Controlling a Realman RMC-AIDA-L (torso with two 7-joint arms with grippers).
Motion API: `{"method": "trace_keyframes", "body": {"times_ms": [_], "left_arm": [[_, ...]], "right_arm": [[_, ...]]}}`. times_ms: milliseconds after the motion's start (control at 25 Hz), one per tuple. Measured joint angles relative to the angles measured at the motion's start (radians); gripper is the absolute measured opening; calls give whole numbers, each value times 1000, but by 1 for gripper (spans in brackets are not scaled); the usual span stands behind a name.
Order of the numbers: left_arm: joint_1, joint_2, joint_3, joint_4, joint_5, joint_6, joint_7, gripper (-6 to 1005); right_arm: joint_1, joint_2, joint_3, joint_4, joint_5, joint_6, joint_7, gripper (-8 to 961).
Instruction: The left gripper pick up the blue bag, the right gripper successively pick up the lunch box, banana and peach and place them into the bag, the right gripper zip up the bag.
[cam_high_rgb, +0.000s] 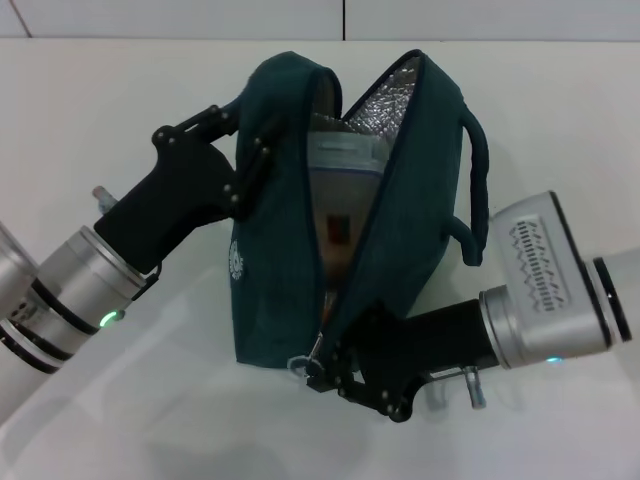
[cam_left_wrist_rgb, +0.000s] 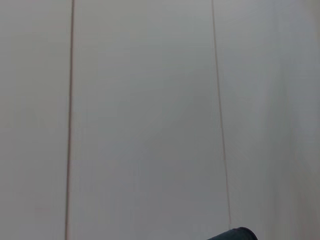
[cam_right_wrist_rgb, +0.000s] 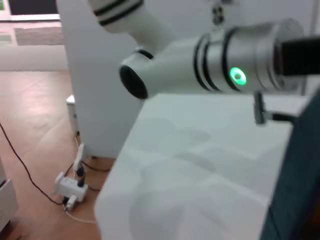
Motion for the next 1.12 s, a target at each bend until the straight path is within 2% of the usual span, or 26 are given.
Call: {"method": "trace_keyframes", "body": {"times_ms": [240,400,560,720,880,1120], "left_arm": [[8,3,0,2,-24,-3,9,287],[14,5,0,-1,-25,-15,63,289],[20,5,0,0,-25,-15,66,299],[22,6,0,0,-34,-14,64,308],[25,5,0,-4,-62,7,53,420],[40,7,0,-1,-64,120,-5,623]], "right_arm": [[-59,-7,85,-55,-4,-104,-119,37],[-107,-3,142,-79,-2,-130,-197,38],[-151,0,144,-118,25,-121,-289,34],[-165,0,138,-122,87,-127,-359,33],[-170,0,120,-121,100,-124,-406,32],[-162,0,107,-110,101,-104,-411,31]]}}
